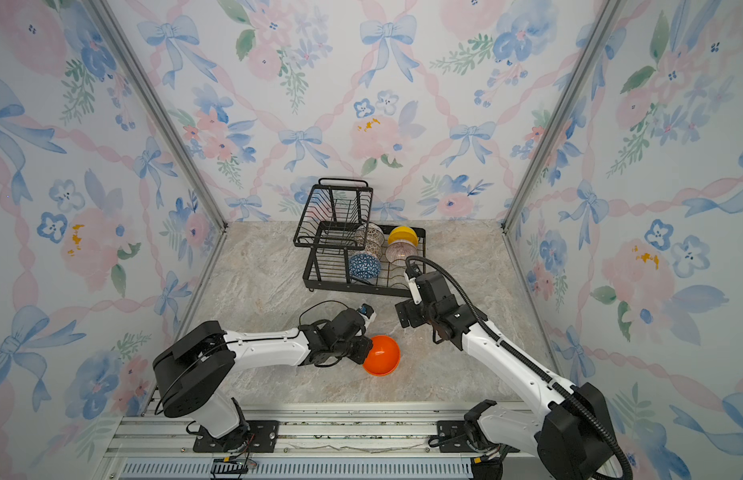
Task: Load the bowls into the dish rack
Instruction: 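Grasp the orange bowl's rim with the left gripper while right gripper moves toward it, then lift the orange bowl toward the right gripper and grasp its rim with the right gripper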
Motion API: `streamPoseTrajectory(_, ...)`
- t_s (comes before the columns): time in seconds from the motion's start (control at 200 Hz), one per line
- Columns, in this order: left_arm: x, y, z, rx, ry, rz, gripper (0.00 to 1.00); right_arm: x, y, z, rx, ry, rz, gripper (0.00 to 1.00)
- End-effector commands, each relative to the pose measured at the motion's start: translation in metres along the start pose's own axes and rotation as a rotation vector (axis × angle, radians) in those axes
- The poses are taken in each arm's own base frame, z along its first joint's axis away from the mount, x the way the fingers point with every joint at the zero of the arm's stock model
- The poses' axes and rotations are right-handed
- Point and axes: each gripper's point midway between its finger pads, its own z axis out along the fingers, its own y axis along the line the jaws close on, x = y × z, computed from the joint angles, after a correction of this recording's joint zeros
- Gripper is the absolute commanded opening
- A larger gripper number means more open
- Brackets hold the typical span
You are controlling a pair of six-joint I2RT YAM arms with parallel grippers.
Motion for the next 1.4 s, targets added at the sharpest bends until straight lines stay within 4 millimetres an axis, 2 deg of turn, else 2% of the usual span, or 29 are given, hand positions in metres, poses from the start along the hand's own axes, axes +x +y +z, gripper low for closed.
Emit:
streamPoseTrajectory(0.0,0.004,0.007,-0.002,-0.029,0.005,0.013,0.01,-0.008,0.001,-0.005,0.000,-0.013,-0.016,0.97)
streamPoseTrajectory(0.255,0.000,0.011,-0.010,-0.048,-0.013,0.021,0.00,-0.011,0.003,-0.009,-0.004,-0.021,-0.023,0.97)
streamPoseTrajectory(0.45,-0.014,0.020,-0.030,-0.107,-0.077,0.032,0.00,-0.016,0.005,-0.017,-0.025,-0.038,-0.011,0.97)
streamPoseTrajectory(0.75,-0.061,0.037,-0.088,-0.241,-0.304,0.024,0.00,-0.037,0.022,-0.038,-0.088,-0.094,0.001,0.97)
streamPoseTrajectory(0.89,-0.085,0.050,-0.118,-0.339,-0.423,-0.004,0.00,-0.053,0.037,-0.052,-0.158,-0.142,0.025,0.97)
streamPoseTrajectory(1.0,-0.100,0.055,-0.134,-0.390,-0.488,-0.019,0.00,-0.065,0.043,-0.062,-0.200,-0.173,0.072,0.97)
streamPoseTrajectory(1.115,-0.113,0.056,-0.141,-0.411,-0.533,-0.026,0.00,-0.074,0.054,-0.067,-0.249,-0.183,0.100,0.97)
streamPoseTrajectory(1.265,-0.128,0.050,-0.145,-0.398,-0.574,-0.029,0.00,-0.076,0.070,-0.061,-0.282,-0.166,0.098,1.00)
streamPoseTrajectory(1.395,-0.141,0.040,-0.148,-0.349,-0.616,-0.011,0.00,-0.075,0.067,-0.050,-0.248,-0.153,0.125,0.97)
